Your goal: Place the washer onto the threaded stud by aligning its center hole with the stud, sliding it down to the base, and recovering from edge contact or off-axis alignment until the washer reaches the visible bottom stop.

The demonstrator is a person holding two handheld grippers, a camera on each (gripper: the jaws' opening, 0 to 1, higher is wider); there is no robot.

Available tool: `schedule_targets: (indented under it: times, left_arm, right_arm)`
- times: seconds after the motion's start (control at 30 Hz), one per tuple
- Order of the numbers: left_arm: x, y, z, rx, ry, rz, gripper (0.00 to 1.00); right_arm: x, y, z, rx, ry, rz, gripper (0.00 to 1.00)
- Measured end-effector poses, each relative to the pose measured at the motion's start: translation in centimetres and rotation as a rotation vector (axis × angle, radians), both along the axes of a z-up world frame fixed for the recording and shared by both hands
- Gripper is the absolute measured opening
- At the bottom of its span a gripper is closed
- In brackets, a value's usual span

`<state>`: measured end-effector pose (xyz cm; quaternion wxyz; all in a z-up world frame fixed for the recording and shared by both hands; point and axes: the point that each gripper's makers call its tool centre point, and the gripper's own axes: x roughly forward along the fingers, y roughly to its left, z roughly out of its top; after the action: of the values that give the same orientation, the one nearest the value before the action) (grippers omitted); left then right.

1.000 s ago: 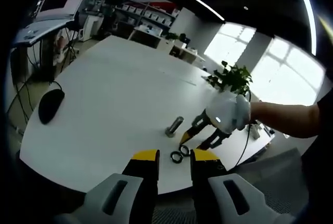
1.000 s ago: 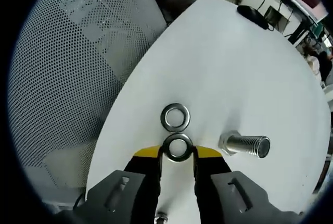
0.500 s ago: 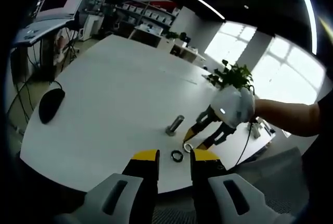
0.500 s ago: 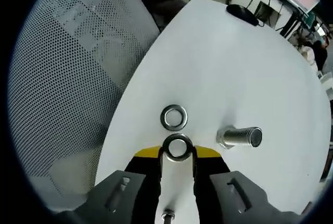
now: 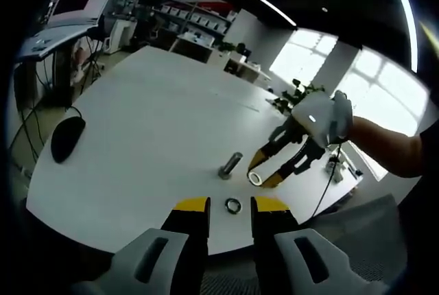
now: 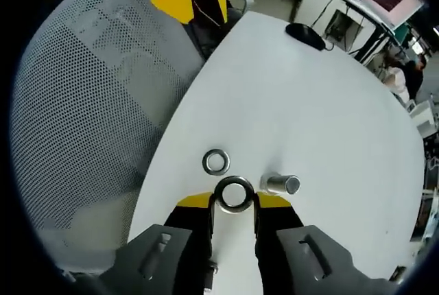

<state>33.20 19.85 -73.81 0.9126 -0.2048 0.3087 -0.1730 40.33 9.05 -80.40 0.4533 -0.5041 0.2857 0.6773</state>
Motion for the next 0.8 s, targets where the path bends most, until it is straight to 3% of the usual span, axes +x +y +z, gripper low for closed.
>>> schedule_targets:
  times: [0.4, 0.8]
  left_arm:
    - [0.1, 0.3, 0.1, -0.005, -0.01, 0.015, 0.21]
    - [0.2, 0.1, 0.5, -0.012, -0.03, 0.01, 0.21]
  right_arm:
    - [2.4, 0.7, 2.4, 0.032, -0.053, -0.029, 0.23]
    - [3.7, 1.8, 3.5, 0.033, -0.087, -0.018, 0.23]
